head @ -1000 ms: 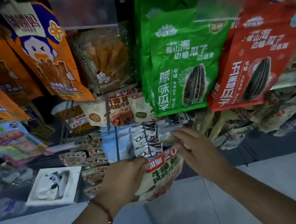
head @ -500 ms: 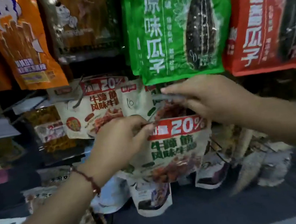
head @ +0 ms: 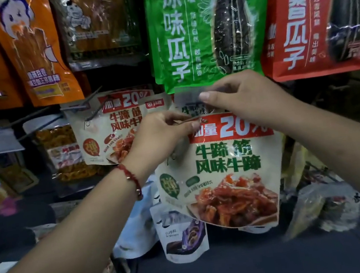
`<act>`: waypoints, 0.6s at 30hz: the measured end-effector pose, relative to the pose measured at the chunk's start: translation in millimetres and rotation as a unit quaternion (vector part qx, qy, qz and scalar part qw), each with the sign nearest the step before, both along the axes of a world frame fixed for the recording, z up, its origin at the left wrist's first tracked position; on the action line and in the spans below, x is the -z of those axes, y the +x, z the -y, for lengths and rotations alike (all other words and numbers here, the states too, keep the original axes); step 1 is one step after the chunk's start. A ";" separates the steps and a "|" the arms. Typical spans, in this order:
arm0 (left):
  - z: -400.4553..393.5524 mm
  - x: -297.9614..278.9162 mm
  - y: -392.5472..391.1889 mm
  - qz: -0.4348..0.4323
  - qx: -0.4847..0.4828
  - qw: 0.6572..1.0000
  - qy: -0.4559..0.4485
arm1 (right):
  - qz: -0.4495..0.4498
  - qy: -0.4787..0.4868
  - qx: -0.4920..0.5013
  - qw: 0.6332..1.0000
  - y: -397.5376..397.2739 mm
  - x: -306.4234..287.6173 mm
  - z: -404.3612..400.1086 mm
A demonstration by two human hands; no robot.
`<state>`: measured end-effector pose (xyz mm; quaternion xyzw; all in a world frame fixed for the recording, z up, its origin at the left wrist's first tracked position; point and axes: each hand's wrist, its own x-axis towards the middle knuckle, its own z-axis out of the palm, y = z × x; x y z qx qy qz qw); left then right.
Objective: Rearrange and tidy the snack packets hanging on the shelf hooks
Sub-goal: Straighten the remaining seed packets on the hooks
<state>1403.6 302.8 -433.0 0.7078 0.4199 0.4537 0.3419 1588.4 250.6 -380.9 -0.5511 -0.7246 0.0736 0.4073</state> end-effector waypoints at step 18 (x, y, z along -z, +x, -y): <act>-34.7 -1.2 3.1 -0.021 -0.107 0.994 -0.005 | 0.037 0.014 0.001 0.999 0.1 -4.8 -3.7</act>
